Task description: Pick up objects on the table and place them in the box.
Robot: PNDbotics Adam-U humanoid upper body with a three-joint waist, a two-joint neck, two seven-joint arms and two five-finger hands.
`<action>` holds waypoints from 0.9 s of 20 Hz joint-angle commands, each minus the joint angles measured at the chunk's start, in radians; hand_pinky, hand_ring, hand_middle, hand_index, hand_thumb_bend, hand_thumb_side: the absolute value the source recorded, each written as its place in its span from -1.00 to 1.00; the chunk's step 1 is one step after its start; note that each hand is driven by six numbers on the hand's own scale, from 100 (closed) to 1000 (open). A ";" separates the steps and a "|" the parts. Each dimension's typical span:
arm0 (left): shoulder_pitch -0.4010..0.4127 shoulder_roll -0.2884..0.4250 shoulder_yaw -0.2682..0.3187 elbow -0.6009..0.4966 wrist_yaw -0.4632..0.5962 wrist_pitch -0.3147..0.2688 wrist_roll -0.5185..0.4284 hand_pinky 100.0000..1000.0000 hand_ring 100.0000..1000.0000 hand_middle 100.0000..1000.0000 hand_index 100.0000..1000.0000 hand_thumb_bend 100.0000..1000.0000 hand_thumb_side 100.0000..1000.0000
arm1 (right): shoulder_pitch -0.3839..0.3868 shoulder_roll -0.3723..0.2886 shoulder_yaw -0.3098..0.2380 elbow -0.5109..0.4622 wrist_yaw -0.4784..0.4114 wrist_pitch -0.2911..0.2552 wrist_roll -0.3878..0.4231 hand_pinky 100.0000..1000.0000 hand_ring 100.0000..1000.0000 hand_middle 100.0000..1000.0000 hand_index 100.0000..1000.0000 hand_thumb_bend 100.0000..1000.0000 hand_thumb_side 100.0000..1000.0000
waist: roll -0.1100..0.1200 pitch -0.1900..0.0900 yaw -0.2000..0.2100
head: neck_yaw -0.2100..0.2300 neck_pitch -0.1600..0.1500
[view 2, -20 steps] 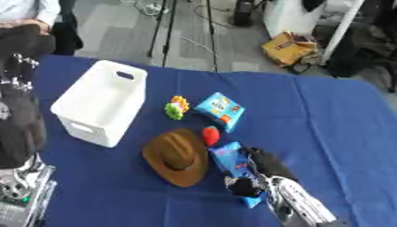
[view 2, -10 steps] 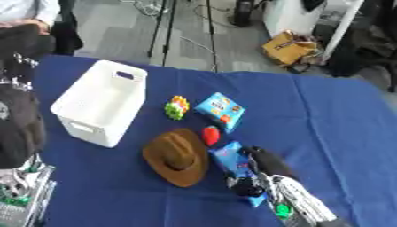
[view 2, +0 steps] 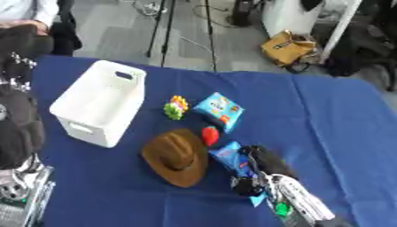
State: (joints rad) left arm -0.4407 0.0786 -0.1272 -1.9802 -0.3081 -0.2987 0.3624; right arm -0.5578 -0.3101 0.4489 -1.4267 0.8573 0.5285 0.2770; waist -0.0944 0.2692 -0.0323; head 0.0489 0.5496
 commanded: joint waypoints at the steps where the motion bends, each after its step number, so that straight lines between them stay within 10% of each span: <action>1: -0.012 -0.002 -0.005 -0.020 0.003 0.001 0.000 0.57 0.39 0.38 0.38 -1.00 1.00 | 0.004 -0.019 -0.003 -0.005 -0.002 0.011 -0.002 -0.16 0.31 0.27 0.52 -1.00 -0.63 | 0.005 -0.010 -0.002 | -0.003 -0.010; 18: -0.005 -0.006 -0.006 -0.020 0.002 0.002 -0.003 0.57 0.39 0.39 0.38 -1.00 1.00 | 0.005 -0.095 -0.028 -0.151 -0.047 0.077 -0.006 -0.41 0.12 0.02 0.27 -1.00 -0.73 | 0.003 -0.016 -0.017 | 0.002 -0.015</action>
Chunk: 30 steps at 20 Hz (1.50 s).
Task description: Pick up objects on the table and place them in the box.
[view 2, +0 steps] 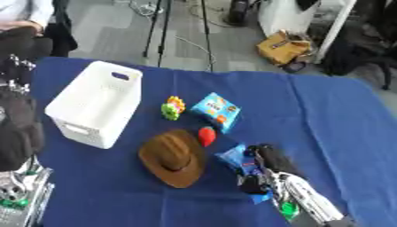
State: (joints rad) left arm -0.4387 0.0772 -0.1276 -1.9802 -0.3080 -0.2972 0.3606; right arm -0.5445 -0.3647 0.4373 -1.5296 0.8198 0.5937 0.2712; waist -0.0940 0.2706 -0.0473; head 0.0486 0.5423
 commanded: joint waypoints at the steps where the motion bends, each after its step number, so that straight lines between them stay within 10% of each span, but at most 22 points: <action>1: -0.007 -0.005 -0.006 -0.020 0.002 0.001 -0.001 0.57 0.39 0.39 0.38 -1.00 1.00 | -0.007 -0.047 -0.018 -0.060 -0.012 0.016 0.001 -0.41 0.12 0.02 0.27 -1.00 -0.73 | 0.003 -0.018 -0.002 | 0.003 -0.008; 30: 0.006 -0.003 -0.013 -0.020 0.006 0.003 -0.007 0.56 0.39 0.40 0.38 -1.00 1.00 | -0.106 -0.238 -0.078 -0.353 0.011 0.091 0.131 -0.61 0.07 -0.05 0.15 -1.00 -0.66 | -0.005 -0.027 -0.002 | 0.004 -0.019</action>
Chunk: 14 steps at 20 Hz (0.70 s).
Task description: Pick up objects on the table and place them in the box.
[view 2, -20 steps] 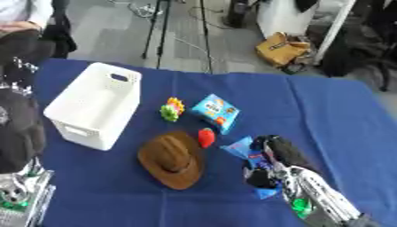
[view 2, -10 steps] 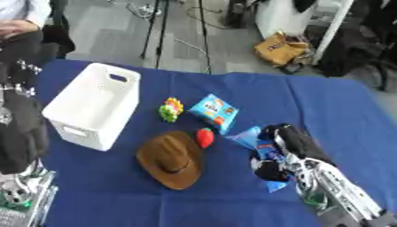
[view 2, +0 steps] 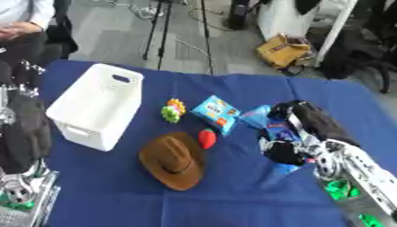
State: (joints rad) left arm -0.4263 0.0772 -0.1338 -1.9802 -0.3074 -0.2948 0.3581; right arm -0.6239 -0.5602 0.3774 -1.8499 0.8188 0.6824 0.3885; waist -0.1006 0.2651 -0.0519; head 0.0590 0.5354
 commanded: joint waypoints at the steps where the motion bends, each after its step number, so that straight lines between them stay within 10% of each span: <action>1: -0.007 -0.003 -0.008 -0.020 0.007 0.001 -0.006 0.56 0.39 0.40 0.38 -1.00 1.00 | -0.036 -0.048 -0.018 -0.035 0.014 0.002 0.019 -0.62 0.07 -0.05 0.14 -1.00 -0.65 | 0.001 -0.022 0.007 | -0.010 -0.013; 14: -0.025 -0.026 -0.031 -0.020 0.024 0.002 -0.033 0.56 0.39 0.40 0.38 -1.00 1.00 | -0.160 -0.078 -0.014 0.015 0.037 0.000 0.045 -0.68 0.06 -0.07 0.10 -1.00 -0.64 | 0.006 -0.023 0.103 | -0.073 -0.037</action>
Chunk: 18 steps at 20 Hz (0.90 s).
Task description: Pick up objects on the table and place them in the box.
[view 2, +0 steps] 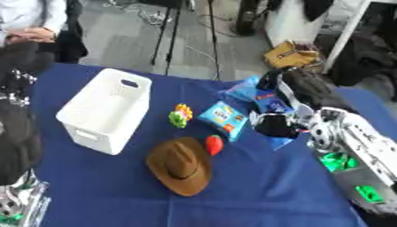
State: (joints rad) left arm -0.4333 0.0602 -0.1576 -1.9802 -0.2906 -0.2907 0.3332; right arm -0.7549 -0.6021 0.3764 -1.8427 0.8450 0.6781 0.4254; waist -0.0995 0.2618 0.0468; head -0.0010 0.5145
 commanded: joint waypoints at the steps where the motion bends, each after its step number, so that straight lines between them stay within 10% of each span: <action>1: -0.020 -0.010 -0.008 -0.020 0.009 -0.002 -0.010 0.56 0.39 0.40 0.38 -1.00 1.00 | -0.037 -0.037 -0.013 0.014 0.010 0.003 0.008 -0.68 0.05 -0.08 0.08 -1.00 -0.64 | 0.005 -0.019 0.010 | -0.018 -0.019; 18: -0.075 -0.020 -0.039 -0.020 0.033 -0.010 -0.045 0.56 0.39 0.40 0.38 -1.00 1.00 | -0.168 -0.034 -0.033 0.120 -0.003 0.007 -0.037 -0.75 0.06 -0.10 0.04 -1.00 -0.65 | -0.014 0.026 0.162 | -0.115 -0.083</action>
State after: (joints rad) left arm -0.4939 0.0402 -0.1893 -1.9802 -0.2627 -0.2998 0.2935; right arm -0.9005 -0.6119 0.3639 -1.7275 0.8435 0.6815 0.3954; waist -0.1186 0.3076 0.2136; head -0.1060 0.4498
